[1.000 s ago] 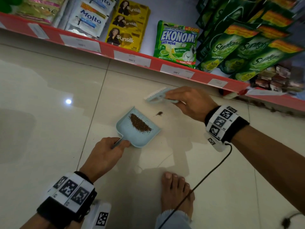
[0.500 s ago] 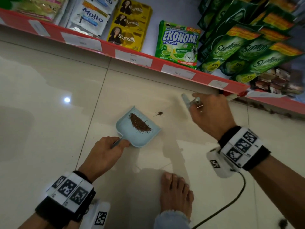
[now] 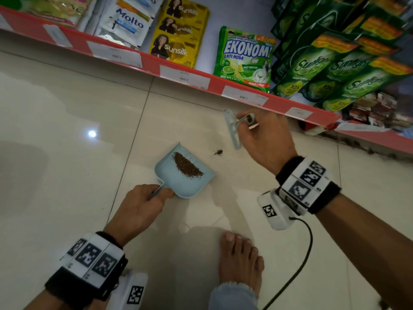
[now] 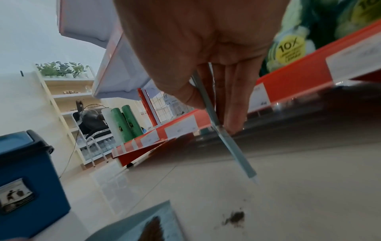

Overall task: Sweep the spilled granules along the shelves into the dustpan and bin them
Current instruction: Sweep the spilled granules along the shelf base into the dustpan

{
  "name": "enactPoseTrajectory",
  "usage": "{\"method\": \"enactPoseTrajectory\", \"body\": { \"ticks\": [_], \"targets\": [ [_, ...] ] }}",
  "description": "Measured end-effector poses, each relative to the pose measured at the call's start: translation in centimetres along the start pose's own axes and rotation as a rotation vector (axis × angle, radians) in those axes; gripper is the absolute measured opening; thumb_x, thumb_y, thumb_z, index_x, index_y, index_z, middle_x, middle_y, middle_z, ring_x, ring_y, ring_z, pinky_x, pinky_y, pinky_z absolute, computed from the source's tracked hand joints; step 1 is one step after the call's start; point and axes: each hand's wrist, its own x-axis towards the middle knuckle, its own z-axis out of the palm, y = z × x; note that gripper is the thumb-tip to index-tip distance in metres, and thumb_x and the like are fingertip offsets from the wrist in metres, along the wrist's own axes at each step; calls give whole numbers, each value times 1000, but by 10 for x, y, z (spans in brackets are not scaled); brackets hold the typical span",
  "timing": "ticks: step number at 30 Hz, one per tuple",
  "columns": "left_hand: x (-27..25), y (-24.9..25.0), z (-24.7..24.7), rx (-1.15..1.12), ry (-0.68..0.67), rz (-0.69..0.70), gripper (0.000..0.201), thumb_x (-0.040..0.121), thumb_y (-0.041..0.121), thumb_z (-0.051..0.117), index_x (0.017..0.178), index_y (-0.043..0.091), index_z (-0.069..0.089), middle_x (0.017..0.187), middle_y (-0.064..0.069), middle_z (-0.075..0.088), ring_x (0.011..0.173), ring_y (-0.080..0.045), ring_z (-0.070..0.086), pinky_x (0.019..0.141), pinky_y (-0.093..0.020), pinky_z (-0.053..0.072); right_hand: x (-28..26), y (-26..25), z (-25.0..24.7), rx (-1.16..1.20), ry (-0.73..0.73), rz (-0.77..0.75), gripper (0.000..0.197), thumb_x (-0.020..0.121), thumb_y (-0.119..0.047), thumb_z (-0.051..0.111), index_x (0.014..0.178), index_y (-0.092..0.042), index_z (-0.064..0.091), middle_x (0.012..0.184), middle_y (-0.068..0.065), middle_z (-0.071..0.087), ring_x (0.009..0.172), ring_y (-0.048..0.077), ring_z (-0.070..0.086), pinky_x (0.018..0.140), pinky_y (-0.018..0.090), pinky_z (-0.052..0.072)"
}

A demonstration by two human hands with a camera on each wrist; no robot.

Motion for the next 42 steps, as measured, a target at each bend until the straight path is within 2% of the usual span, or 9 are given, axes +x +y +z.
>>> {"method": "enactPoseTrajectory", "body": {
  "ticks": [6, 10, 17, 21, 26, 28, 31, 36, 42],
  "targets": [
    [2, -4, -2, 11, 2, -9, 52, 91, 41, 60, 93, -10, 66, 43, 9, 39, 46, -9, 37, 56, -29, 35, 16, 12, -2, 358, -177, 118, 9, 93, -12, 63, 99, -8, 68, 85, 9, 73, 69, 20, 74, 61, 44, 62],
    [3, -5, -2, 18, 0, 4, 50, 91, 41, 61, 94, -8, 68, 43, 9, 40, 45, -8, 37, 56, -29, 34, 13, 20, 22, 436, -294, 231, 18, 80, -7, 81, 93, -5, 68, 80, 9, 73, 67, 22, 74, 61, 45, 63],
    [2, -6, 1, 25, -19, 10, 51, 93, 40, 59, 83, -10, 62, 44, 9, 39, 46, -9, 36, 55, -30, 34, 17, 47, 21, 198, -254, 78, 18, 78, -18, 81, 89, -17, 67, 82, 8, 72, 69, 27, 70, 68, 46, 61],
    [5, 2, 6, 73, -33, 28, 43, 93, 40, 60, 63, 13, 44, 47, 8, 37, 46, -9, 34, 56, -28, 32, 19, 58, 11, 297, -240, 121, 19, 79, -16, 82, 91, -15, 68, 82, 3, 72, 70, 22, 73, 62, 36, 63],
    [10, 14, 17, 117, -45, 52, 44, 93, 40, 60, 61, 15, 42, 50, 5, 41, 49, -11, 38, 56, -28, 34, 19, 56, -10, 467, -206, 80, 18, 88, -19, 74, 102, -11, 67, 87, 4, 73, 73, 17, 74, 61, 33, 62],
    [12, 17, 20, 130, -44, 62, 44, 93, 40, 60, 61, 14, 44, 52, 2, 43, 50, -12, 39, 57, -28, 36, 20, 53, -18, 352, -156, -3, 15, 92, -25, 69, 104, -16, 68, 89, 0, 72, 75, 15, 73, 65, 36, 62],
    [14, 23, 24, 140, -38, 67, 45, 93, 40, 60, 60, 14, 46, 53, 0, 46, 51, -14, 42, 58, -28, 38, 13, 46, -21, -42, -112, -215, 17, 94, -28, 64, 108, -20, 70, 96, -2, 75, 80, 13, 70, 74, 40, 60],
    [16, 32, 27, 129, -30, 83, 45, 93, 32, 61, 57, 10, 46, 54, -4, 49, 50, -16, 44, 57, -27, 37, -13, 33, 0, -299, -267, -306, 17, 95, -31, 60, 101, -21, 72, 95, -1, 76, 82, 23, 68, 76, 39, 55],
    [14, 39, 27, 175, -6, 77, 52, 94, 31, 61, 51, 11, 38, 48, -1, 42, 50, -18, 42, 53, -27, 32, -25, 26, 10, 192, -236, -129, 15, 93, -29, 67, 98, -18, 77, 84, -6, 76, 74, 8, 70, 71, 35, 59]
  ]
}}
